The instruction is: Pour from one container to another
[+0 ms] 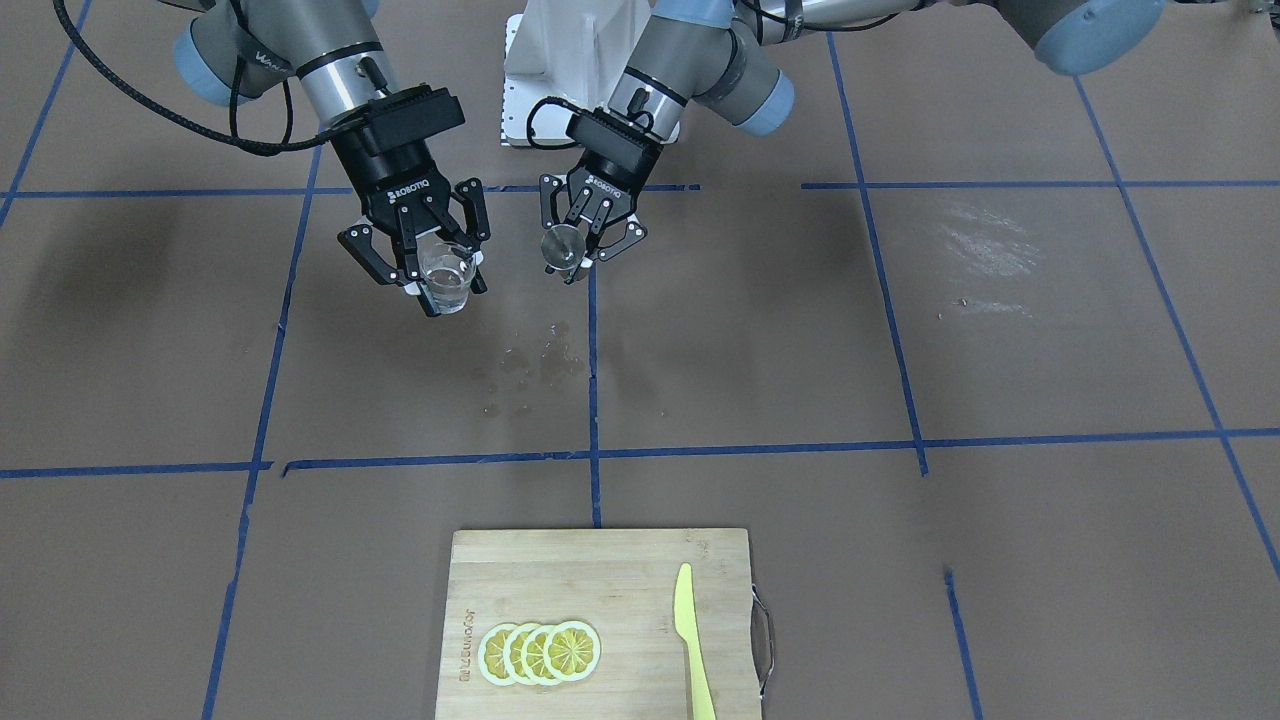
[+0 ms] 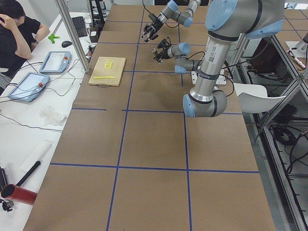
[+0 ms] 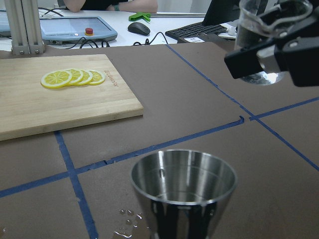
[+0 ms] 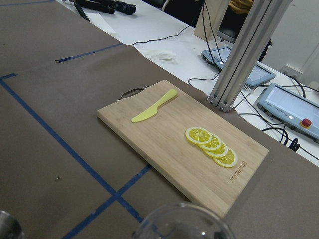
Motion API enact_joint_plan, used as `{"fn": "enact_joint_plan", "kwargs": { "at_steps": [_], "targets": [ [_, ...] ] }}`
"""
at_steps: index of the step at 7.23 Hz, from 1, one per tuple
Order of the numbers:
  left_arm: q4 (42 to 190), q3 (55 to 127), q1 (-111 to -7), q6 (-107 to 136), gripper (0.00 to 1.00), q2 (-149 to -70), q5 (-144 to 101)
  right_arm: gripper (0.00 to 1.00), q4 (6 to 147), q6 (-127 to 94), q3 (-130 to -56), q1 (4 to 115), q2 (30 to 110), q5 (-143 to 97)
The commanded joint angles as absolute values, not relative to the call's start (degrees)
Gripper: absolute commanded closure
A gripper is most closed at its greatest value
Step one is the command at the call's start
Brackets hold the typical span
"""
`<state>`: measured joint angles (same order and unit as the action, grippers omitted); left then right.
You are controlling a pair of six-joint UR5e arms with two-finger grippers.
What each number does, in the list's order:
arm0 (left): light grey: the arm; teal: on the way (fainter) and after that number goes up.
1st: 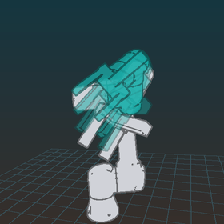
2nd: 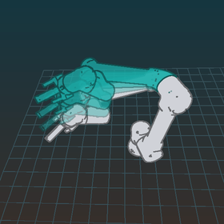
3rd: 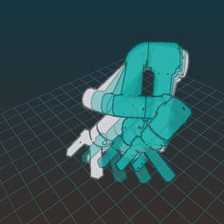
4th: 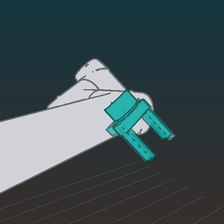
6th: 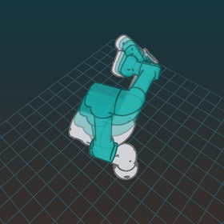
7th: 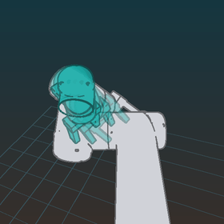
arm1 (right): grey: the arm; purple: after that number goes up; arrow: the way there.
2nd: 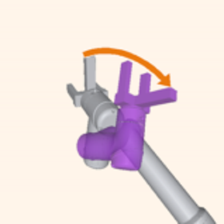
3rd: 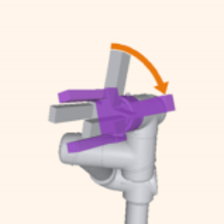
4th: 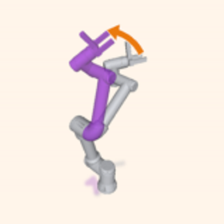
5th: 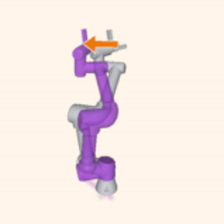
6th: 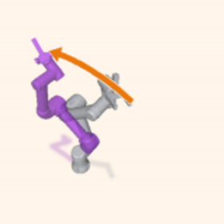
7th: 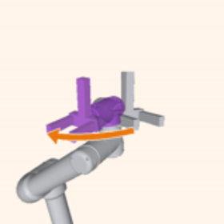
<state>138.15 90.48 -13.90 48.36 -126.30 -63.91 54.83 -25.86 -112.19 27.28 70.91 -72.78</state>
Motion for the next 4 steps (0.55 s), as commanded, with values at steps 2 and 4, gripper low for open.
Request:
{"fn": "enact_joint_plan", "kwargs": {
  "at_steps": [2,4],
  "targets": [
    [138.16,87.80,-14.24,48.34,1.00,-129.54,-64.16,1.00,55.11,-25.58,-112.15,26.90,70.93,-72.51],
    [138.25,86.84,-14.68,48.34,1.00,-130.34,-64.16,1.00,55.11,-24.79,-112.15,26.19,70.75,-72.95]
  ]
}}
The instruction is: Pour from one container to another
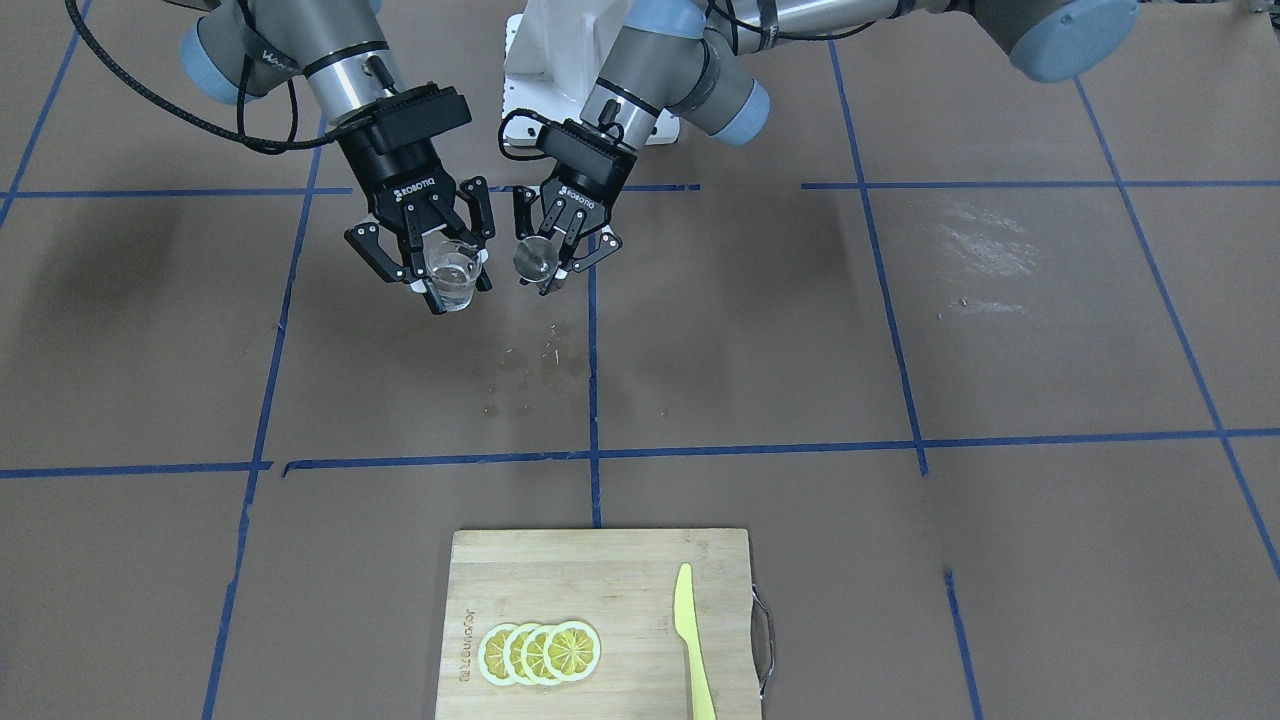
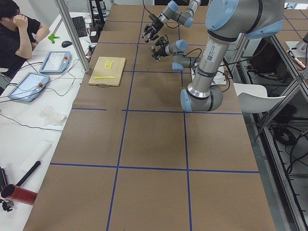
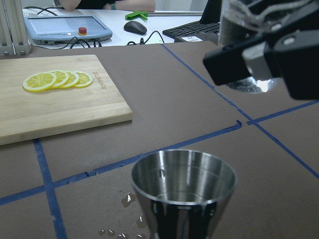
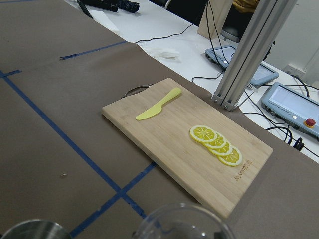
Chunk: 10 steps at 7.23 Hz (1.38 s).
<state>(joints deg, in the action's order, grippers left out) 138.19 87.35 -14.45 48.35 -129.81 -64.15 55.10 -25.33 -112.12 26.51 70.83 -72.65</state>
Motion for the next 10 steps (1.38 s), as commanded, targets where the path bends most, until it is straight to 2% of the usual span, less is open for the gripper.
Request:
{"fn": "enact_joint_plan", "kwargs": {
  "at_steps": [1,10],
  "targets": [
    [138.60,86.84,-15.81,48.25,1.00,-130.34,-67.03,1.00,55.11,-23.65,-112.24,26.19,70.75,-73.04],
    [141.33,85.69,-16.44,45.09,1.00,-131.31,-70.84,1.00,60.11,-15.66,-115.05,26.10,70.05,-74.53]
  ]
}}
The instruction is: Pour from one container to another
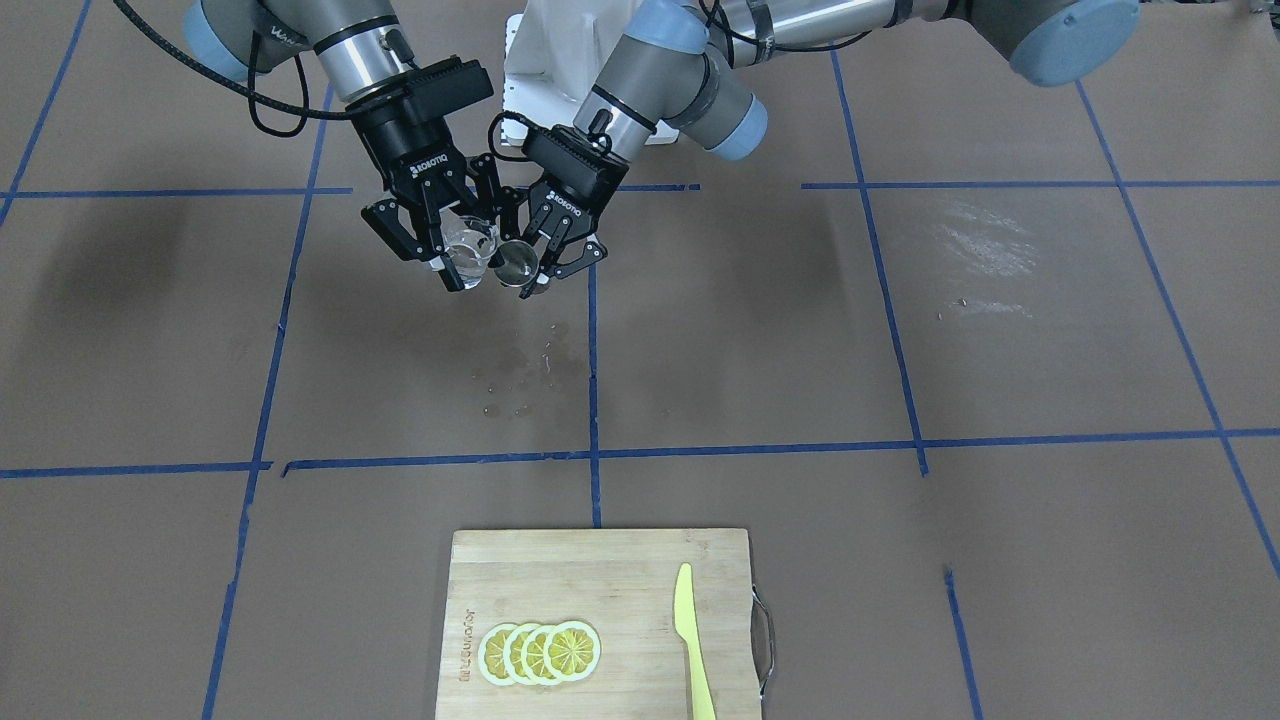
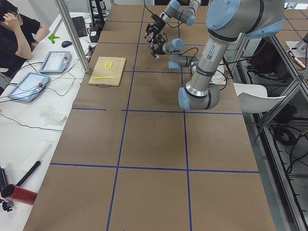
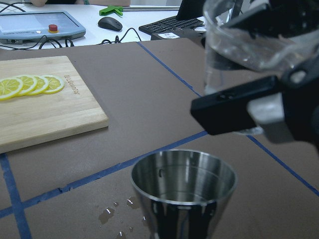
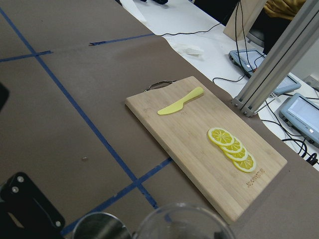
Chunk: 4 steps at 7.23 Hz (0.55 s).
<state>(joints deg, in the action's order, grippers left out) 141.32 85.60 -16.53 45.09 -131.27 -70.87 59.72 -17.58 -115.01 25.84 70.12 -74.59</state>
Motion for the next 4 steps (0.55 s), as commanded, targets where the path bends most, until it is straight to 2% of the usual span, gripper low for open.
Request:
{"fn": "enact_joint_plan", "kwargs": {
  "at_steps": [1,4],
  "targets": [
    [141.33,85.61,-16.44,45.17,1.00,-131.31,-70.84,1.00,60.64,-15.56,-115.05,26.28,70.14,-74.36],
    [141.33,85.43,-16.09,45.18,1.00,-131.31,-70.84,1.00,62.22,-11.97,-115.05,26.72,69.70,-73.83]
  ]
}}
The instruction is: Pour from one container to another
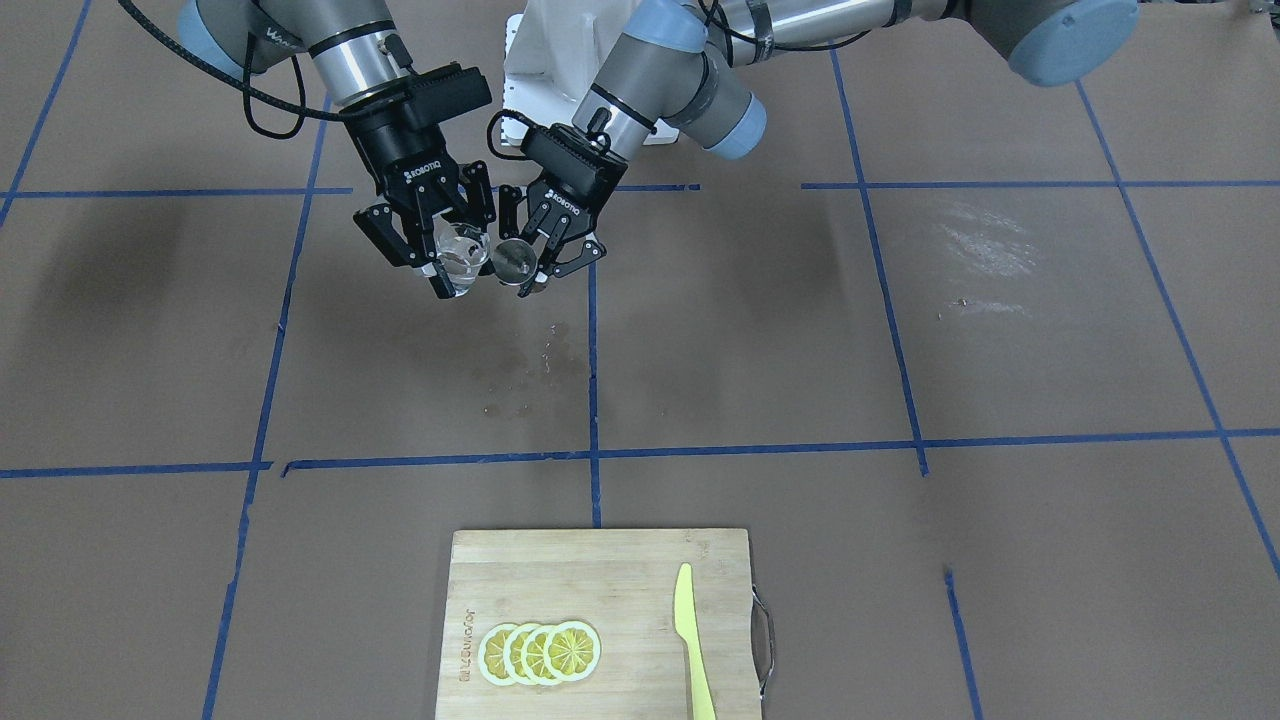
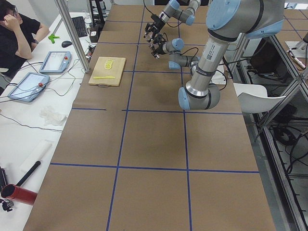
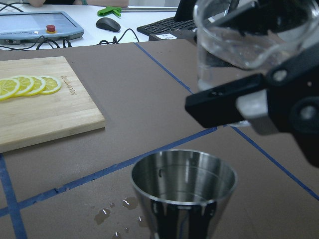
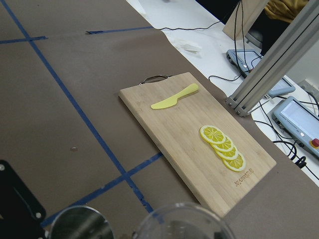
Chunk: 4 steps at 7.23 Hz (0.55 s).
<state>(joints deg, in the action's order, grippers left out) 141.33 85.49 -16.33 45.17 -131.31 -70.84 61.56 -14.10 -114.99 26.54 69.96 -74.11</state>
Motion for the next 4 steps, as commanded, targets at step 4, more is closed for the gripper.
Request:
{"fn": "enact_joint_plan", "kwargs": {
  "at_steps": [4],
  "targets": [
    [141.33,85.17,-15.12,45.09,1.00,-131.22,-70.58,1.00,64.94,-10.90,-115.14,26.63,67.95,-72.52]
  ]
}}
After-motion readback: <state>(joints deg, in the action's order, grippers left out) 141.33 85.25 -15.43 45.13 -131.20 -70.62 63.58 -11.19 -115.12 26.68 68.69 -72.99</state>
